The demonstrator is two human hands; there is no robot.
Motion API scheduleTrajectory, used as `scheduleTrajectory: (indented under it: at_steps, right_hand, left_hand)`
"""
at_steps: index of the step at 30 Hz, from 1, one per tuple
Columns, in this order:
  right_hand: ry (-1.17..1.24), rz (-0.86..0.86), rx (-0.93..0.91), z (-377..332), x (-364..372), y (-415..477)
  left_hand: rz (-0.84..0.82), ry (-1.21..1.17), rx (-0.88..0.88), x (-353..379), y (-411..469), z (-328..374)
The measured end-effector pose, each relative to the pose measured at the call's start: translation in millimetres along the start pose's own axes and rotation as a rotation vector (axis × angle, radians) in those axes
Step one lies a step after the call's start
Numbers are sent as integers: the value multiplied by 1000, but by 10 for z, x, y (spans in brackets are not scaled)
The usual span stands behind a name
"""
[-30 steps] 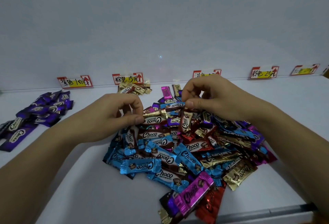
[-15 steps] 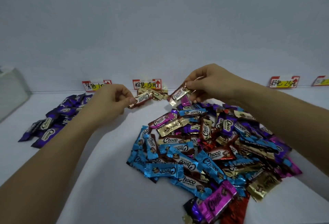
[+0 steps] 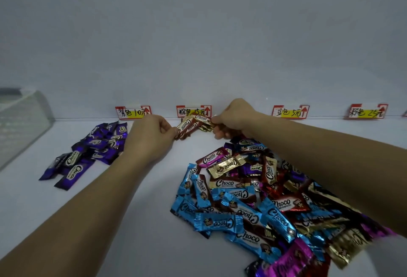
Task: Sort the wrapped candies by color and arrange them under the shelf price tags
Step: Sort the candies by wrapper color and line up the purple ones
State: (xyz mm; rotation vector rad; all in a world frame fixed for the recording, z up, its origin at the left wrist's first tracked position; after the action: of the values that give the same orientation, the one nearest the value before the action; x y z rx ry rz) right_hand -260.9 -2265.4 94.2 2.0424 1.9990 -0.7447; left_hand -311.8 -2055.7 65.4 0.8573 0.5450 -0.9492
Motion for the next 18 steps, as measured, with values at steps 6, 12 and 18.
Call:
scheduleTrajectory:
  at_steps: [6,12,18]
  right_hand:
    - [-172,45,-176,-74,-314,-93]
    - [-430,58,-628,87,-899,-506]
    - [-572,-34,-864,499,-1061,-820]
  left_hand:
    - [11,-6,36,-75,-60,71]
    - [-76,-81,272,-208,-225,312]
    - [-339,-55,453,-188,-571,702]
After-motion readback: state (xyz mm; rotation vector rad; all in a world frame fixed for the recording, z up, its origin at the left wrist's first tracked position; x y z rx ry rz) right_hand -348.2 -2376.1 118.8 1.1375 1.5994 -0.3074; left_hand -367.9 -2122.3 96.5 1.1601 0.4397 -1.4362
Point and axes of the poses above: each hand's wrist, its own y-axis towards the middle knuckle, its own x-axis out of the palm, z = x × y, the point moved 2 cm from there along y, towards the middle knuckle, and after that the axes turned 11 degrees about z, right-handed, at the moved point
